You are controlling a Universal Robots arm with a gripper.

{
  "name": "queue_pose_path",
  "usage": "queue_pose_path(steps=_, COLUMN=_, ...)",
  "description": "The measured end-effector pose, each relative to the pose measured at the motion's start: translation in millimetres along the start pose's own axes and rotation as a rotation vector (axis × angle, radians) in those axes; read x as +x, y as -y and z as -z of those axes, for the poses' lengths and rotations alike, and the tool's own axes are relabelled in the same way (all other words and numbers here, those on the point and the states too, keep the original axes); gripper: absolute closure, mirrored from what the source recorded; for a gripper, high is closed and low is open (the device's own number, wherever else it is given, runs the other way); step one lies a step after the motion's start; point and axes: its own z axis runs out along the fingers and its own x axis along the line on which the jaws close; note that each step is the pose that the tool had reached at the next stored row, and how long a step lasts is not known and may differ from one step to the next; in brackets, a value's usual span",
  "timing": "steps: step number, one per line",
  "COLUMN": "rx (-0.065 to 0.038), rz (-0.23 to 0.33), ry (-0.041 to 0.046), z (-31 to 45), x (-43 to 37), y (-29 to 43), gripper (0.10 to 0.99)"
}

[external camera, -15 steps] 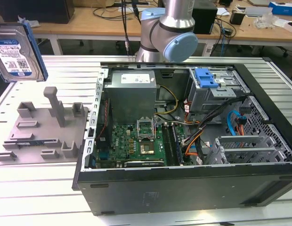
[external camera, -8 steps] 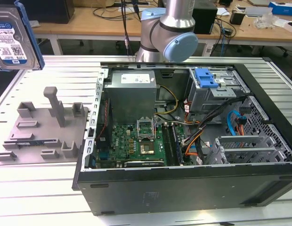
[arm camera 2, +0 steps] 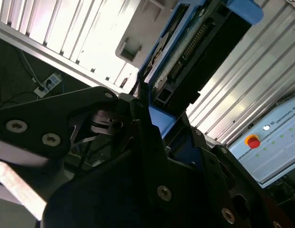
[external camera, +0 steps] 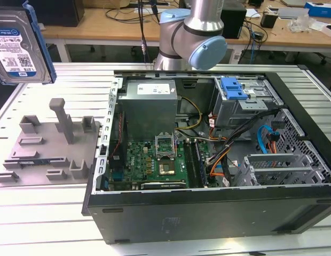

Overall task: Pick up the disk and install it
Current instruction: 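Pick up the disk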

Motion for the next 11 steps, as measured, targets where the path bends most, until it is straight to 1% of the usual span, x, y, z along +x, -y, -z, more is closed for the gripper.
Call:
queue_pose_path(steps=8, rx=0.000, rz=0.000, ry=0.0000, z=3.2, x=14.0, y=26.8, gripper=0.718)
queue_pose_path(steps=9, rx=0.000, rz=0.000, ry=0.0000, z=3.7, x=16.6, y=32.2, gripper=0.718)
queue_pose_path(steps=11, rx=0.000, rz=0.000, ry=0.0000, z=4.3, x=20.5, y=39.8, gripper=0.718)
